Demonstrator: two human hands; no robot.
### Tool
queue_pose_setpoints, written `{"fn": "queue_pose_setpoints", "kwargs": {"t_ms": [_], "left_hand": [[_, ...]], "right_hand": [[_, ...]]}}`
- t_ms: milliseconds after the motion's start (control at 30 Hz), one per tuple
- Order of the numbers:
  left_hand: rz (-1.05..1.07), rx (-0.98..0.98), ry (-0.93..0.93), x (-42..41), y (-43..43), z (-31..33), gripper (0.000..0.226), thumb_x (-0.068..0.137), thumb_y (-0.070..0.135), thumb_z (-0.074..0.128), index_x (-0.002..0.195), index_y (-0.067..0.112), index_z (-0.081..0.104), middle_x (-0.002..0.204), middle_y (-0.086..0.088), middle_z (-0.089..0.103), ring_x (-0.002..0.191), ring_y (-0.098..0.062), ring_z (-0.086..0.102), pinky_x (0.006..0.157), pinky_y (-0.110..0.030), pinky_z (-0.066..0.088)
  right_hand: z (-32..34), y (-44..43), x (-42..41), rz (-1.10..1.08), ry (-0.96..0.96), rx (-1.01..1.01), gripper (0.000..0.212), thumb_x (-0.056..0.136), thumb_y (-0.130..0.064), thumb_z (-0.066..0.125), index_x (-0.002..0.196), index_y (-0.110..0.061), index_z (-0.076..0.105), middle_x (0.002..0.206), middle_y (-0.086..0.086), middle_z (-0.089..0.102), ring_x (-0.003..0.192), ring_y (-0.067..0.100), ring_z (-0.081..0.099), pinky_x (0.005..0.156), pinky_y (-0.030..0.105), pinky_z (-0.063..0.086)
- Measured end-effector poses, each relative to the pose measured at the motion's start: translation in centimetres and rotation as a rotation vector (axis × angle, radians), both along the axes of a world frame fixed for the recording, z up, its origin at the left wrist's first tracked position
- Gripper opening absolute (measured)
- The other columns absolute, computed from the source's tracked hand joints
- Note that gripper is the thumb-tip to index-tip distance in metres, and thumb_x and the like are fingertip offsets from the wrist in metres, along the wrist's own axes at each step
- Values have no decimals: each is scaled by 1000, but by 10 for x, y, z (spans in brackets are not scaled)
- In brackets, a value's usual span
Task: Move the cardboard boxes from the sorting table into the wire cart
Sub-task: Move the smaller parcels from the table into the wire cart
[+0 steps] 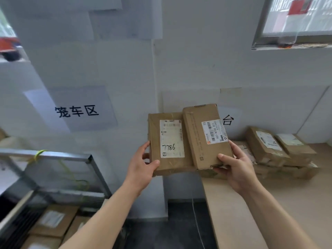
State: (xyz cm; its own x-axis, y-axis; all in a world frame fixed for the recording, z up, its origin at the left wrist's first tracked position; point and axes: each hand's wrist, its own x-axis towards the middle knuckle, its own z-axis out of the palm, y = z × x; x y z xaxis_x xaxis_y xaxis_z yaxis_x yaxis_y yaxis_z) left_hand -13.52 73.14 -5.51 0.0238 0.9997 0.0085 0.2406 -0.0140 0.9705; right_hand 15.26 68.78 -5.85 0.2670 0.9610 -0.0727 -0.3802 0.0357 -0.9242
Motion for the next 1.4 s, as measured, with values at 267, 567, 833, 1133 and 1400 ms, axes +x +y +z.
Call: {"fn": "queue_pose_setpoints", "kwargs": {"t_ms": [267,567,833,1133,1400], "left_hand": [[194,16,-30,-110,-65,1,70,91,9,71,145,44,43,119,2,60,105,-20,65,78,-39,63],[393,104,-43,-274,-198,7,71,90,8,72,146,39,42,112,0,64,91,-5,69,66,-21,59],[574,130,-52,-395,-307,17,72,89,3,72,146,37,45,112,-3,67,94,-9,69,64,-22,59],[829,153,-24,-478,-398,27,64,91,0,68,141,36,49,102,5,71,91,-11,72,63,-27,61],[1086,104,53,-517,-462,19,68,91,7,70,145,38,44,126,7,62,104,1,64,72,-15,56]], "right_hand": [[5,-14,-90,82,-22,21,54,91,8,60,130,-29,62,111,8,75,91,26,75,62,45,63],[11,-71,-229,232,-106,16,49,96,3,58,130,-32,61,108,-1,75,96,25,73,61,37,60],[23,-110,-346,413,-136,76,50,97,2,54,137,-28,57,112,2,74,93,26,73,64,37,58],[31,-121,-471,632,-81,140,52,94,7,54,127,-32,61,104,-4,76,91,24,75,59,36,61],[27,-127,-570,866,-19,152,60,94,6,58,139,-32,53,107,-2,76,101,26,73,64,37,62]]}}
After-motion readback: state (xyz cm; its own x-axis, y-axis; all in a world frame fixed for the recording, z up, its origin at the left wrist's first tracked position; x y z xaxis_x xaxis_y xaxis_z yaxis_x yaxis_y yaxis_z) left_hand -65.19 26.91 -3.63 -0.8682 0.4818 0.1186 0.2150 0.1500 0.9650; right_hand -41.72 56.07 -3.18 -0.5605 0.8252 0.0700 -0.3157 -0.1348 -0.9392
